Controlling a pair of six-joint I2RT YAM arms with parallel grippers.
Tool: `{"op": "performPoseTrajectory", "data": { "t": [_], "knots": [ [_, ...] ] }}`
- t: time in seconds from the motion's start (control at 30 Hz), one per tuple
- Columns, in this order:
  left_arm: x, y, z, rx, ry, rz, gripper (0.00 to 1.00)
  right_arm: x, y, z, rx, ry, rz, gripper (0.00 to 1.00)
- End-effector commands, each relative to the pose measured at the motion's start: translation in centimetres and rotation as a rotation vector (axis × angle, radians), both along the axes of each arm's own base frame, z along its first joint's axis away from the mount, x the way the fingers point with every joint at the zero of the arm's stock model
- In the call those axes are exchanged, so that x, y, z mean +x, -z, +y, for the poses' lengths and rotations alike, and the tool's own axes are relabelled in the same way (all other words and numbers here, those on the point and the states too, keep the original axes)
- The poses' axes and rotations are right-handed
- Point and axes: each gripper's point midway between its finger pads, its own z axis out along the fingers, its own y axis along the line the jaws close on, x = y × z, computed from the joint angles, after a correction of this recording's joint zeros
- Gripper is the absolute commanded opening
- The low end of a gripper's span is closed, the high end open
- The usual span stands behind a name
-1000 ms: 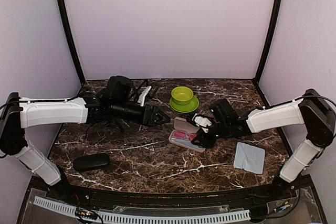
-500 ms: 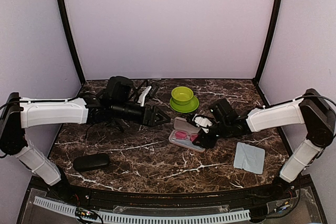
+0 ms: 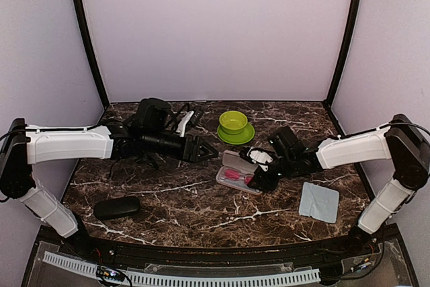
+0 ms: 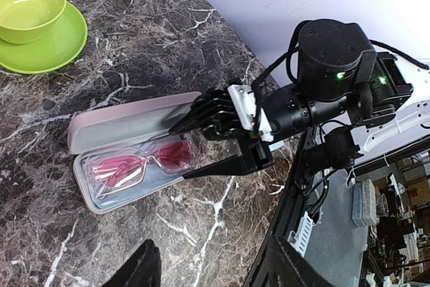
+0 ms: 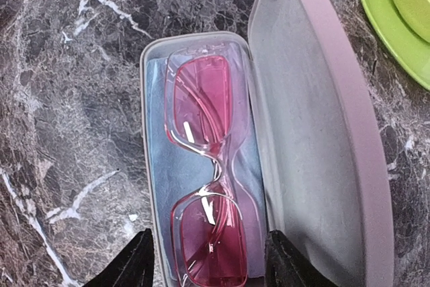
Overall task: Organize the sunglasses
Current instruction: Place the sunglasses in the sunglasses case.
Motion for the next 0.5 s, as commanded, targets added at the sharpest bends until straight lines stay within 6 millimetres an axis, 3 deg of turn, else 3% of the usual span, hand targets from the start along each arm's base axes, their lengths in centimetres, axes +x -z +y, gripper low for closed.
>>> {"op": "performPoseTrajectory", "data": {
  "t": [0.0, 0.23, 0.47],
  "knots": [
    [0.6, 0.5, 0.1, 0.006, -0.017, -0.014, 0.56, 0.3, -4.1, 1.6, 0.098, -0.007, -0.063, 0.58],
    [1.9, 1.8, 0.5, 0.055, -0.079, -0.042, 0.58, 0.0, -8.9, 1.5, 0.199, 0.025, -0.115, 0.63],
    [4.5, 2.4, 0.4, 0.073, -0.142, -0.06, 0.61, 0.7, -11.7, -1.3, 0.246, 0.219, -0.135, 0.65]
  ]
}}
